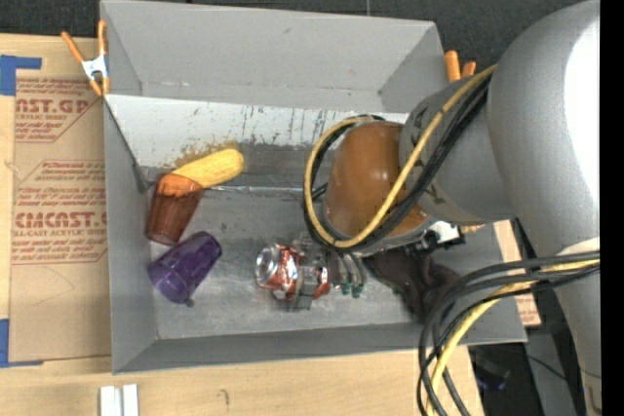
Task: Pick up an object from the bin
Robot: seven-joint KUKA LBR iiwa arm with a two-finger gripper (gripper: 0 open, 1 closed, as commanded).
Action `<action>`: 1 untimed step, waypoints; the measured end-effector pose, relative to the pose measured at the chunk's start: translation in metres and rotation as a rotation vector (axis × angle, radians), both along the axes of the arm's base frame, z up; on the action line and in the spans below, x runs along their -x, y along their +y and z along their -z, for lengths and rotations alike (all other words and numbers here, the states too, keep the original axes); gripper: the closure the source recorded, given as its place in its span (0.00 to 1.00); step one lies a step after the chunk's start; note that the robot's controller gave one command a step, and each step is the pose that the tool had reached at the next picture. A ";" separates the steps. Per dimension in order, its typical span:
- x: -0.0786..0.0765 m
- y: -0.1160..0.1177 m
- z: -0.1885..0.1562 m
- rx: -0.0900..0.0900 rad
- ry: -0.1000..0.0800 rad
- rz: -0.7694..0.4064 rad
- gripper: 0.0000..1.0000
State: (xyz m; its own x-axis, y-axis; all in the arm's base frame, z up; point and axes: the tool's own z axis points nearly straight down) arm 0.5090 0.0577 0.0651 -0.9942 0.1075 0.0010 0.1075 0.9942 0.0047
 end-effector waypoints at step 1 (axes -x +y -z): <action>0.000 0.000 0.000 0.000 0.000 0.000 1.00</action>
Offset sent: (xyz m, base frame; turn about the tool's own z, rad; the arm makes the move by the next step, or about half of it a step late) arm 0.0000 0.0000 0.0259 0.0000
